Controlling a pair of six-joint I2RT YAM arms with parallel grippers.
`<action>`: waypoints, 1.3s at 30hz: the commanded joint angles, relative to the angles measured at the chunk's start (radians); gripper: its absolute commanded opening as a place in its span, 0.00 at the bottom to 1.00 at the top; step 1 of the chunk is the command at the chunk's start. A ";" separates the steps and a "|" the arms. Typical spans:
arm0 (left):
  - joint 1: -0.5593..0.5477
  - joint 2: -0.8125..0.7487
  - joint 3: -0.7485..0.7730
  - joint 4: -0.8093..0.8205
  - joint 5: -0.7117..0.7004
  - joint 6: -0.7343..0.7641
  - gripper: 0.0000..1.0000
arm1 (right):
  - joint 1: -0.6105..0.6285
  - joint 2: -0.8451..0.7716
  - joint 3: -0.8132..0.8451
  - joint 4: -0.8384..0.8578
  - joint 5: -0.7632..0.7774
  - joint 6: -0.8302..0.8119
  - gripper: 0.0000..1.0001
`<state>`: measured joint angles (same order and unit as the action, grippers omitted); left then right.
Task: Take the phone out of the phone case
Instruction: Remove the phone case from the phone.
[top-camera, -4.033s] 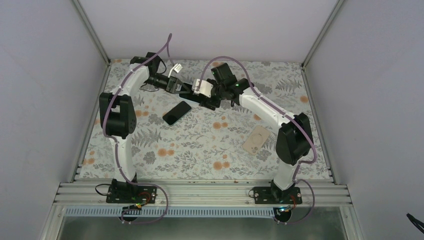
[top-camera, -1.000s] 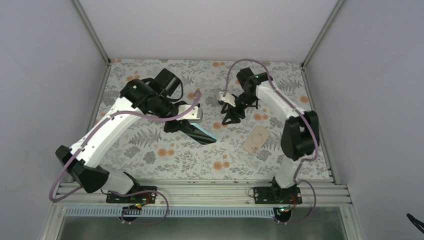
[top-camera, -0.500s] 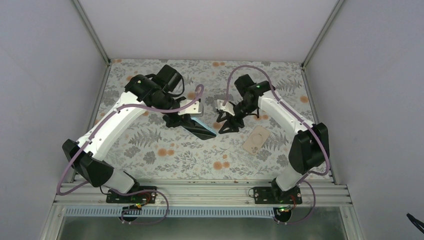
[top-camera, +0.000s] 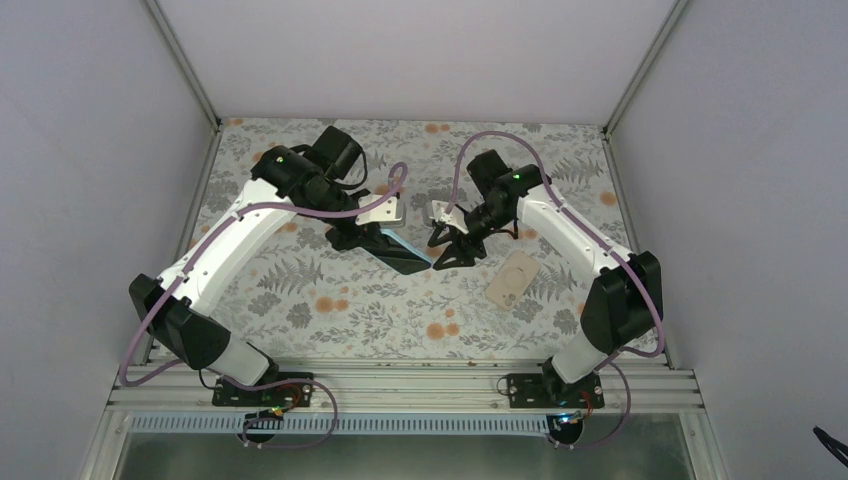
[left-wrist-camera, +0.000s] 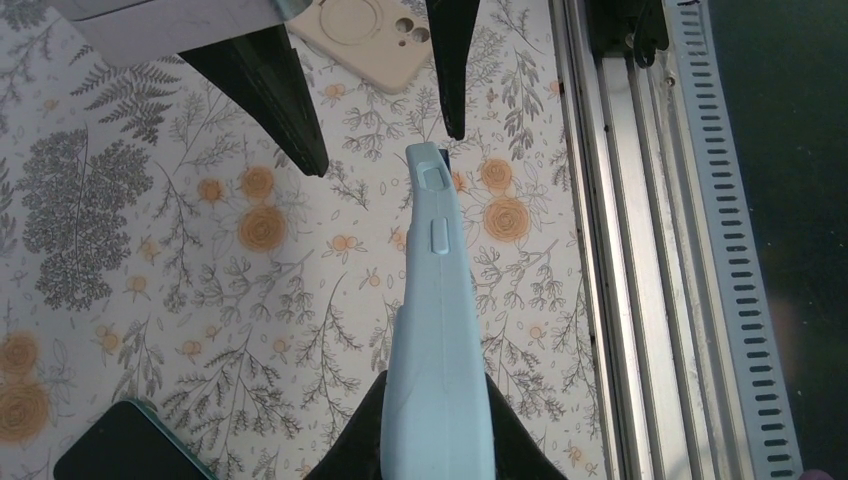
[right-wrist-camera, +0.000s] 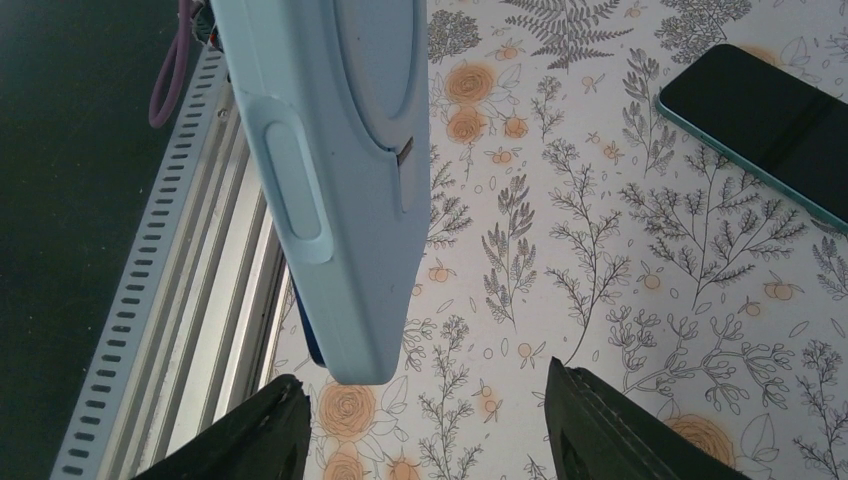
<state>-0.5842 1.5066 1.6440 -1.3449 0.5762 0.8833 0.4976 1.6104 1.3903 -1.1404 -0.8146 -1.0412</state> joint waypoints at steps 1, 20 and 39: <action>0.007 -0.005 0.020 0.023 0.050 0.025 0.02 | 0.009 -0.022 -0.011 0.030 -0.040 0.024 0.60; 0.007 -0.006 0.040 -0.011 0.191 0.040 0.02 | 0.009 0.014 0.018 0.349 0.200 0.228 0.52; 0.053 -0.021 0.056 0.285 0.339 -0.147 0.02 | 0.139 0.110 0.149 0.415 -0.020 0.278 0.62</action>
<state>-0.5133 1.5173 1.6447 -1.2724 0.6033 0.8139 0.5774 1.6909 1.4879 -0.8997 -0.6540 -0.7990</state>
